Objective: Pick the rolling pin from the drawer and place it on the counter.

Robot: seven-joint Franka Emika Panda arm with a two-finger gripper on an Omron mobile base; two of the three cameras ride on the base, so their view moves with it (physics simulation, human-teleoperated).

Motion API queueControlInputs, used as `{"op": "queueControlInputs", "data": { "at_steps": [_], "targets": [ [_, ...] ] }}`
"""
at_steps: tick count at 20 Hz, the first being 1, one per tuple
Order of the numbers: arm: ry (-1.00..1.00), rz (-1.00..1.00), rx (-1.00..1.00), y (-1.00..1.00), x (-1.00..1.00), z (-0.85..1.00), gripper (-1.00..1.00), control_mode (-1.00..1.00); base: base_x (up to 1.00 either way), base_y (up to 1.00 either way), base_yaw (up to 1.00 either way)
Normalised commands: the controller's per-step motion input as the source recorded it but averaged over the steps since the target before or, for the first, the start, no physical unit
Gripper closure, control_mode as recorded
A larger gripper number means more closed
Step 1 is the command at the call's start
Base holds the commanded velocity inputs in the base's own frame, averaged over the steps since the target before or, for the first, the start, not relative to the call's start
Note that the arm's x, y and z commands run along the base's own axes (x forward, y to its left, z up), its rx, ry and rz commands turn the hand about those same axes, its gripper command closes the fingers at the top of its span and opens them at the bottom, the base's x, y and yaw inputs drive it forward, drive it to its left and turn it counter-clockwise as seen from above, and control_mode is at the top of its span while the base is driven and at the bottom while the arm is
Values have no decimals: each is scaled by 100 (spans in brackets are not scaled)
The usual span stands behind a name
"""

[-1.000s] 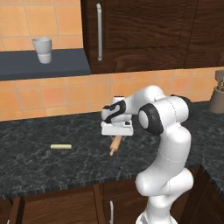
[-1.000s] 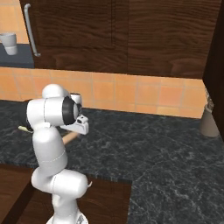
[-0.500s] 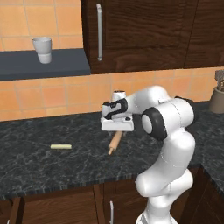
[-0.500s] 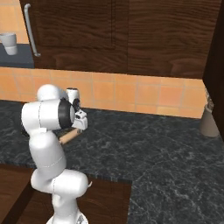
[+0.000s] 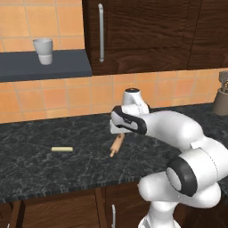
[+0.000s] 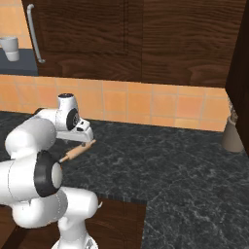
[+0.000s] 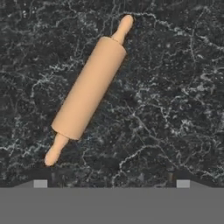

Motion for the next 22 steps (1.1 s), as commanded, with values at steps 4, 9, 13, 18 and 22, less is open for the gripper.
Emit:
{"op": "queueControlInputs", "data": {
  "at_steps": [4,9,13,18,22],
  "targets": [
    [-17,24,0,-66,-100,68,-100,-100,0,0,0],
    [-17,21,-1,-10,-97,72,-100,-100,0,0,0],
    [-18,19,0,0,-86,84,-100,-100,0,0,0],
    [-15,4,0,-3,-93,97,-100,-100,0,0,0],
    [-9,0,0,-17,-66,97,-100,-100,0,0,0]
  ]
}}
